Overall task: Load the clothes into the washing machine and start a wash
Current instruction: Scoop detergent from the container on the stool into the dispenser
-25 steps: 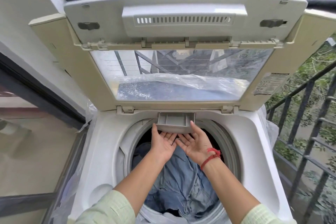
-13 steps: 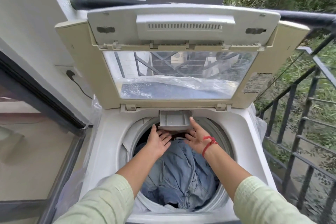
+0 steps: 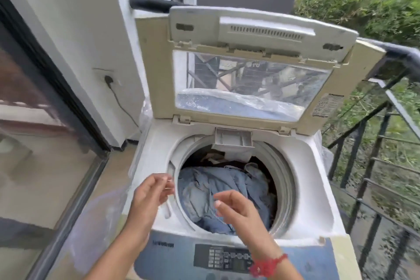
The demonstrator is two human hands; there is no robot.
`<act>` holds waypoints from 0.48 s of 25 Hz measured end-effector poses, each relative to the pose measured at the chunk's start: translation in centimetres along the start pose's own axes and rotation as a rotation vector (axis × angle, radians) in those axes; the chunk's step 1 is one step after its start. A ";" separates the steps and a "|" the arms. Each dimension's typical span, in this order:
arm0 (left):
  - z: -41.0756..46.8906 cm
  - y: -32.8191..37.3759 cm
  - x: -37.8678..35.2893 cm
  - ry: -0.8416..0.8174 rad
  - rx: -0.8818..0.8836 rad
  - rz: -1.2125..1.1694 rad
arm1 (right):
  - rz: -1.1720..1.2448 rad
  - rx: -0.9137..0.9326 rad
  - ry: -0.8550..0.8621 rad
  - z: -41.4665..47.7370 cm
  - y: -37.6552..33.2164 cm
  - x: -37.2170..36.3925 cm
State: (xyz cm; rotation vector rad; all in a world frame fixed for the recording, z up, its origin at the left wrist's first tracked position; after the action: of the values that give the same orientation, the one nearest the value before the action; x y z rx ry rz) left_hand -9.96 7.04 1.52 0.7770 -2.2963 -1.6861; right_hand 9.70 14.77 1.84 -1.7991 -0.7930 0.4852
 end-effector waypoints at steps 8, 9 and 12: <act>-23.7 -10.2 11.7 0.823 -0.083 -0.256 | -0.153 0.187 -0.594 -4.9 1.1 -13.4; -27.3 -11.9 11.9 0.911 -0.071 -0.291 | -0.148 0.202 -0.660 -5.8 1.6 -14.9; -38.2 -16.0 12.1 1.165 -0.050 -0.372 | -0.167 0.195 -0.855 -8.9 3.5 -21.0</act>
State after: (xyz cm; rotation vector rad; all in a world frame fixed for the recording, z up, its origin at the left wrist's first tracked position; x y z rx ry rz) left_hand 1.55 -34.37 -2.35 1.6593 -1.3186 -0.8997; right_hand 1.90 -6.96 0.77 -1.2964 -1.3994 1.2067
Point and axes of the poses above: each hand's wrist, its own z-axis towards the middle knuckle, its own x-axis out of the back of the hand, y = z × x, the point moved 6 cm from there along z, towards the middle knuckle, and after that the axes turned 11 degrees about -y, right-handed, at the moved point
